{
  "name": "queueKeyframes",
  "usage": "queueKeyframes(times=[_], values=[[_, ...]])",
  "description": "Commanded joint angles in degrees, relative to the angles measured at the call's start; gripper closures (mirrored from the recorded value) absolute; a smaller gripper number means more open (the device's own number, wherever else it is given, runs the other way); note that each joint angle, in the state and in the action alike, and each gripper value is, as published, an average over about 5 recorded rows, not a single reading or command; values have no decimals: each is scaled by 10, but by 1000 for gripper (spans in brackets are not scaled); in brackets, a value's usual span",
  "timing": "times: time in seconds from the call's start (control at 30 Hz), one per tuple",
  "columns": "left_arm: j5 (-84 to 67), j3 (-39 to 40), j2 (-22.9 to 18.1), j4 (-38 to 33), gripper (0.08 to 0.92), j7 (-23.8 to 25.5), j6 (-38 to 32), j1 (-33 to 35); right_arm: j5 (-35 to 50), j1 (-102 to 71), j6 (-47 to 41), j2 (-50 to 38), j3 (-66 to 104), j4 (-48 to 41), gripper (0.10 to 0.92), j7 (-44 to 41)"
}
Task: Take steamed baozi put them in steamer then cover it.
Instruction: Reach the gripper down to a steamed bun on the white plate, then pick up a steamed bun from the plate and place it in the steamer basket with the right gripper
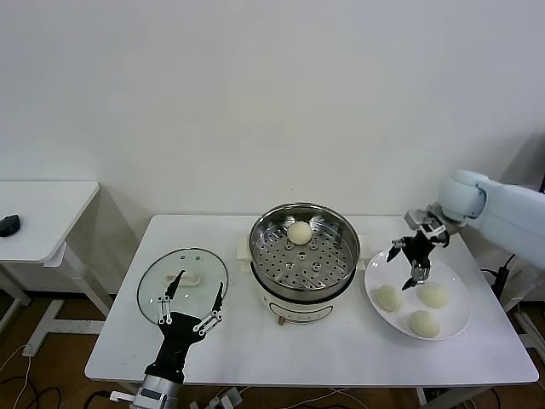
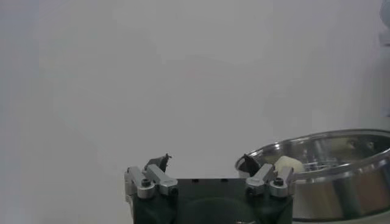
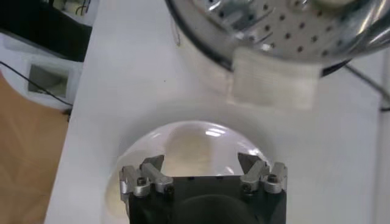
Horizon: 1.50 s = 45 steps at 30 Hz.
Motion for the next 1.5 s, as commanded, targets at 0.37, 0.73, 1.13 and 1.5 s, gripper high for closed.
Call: queueKeyframes(times=[0.37,0.73,1.13,1.5], values=[[2,2,0,1,177,-2,-2,0,-19,-129,-23,-4,75,-31,203,84],[2,2,-1,-5,177,-2,-1,2,-28,-156,-25,12,93,-53,203,89],[-7,1,0,-11,177,-2,5,2,-30,-167,-22,12,108,-59,312,93],[-7,3,2,-15,177,-2,6,1,-44,-81,-19,-16,110,-31,372,22]])
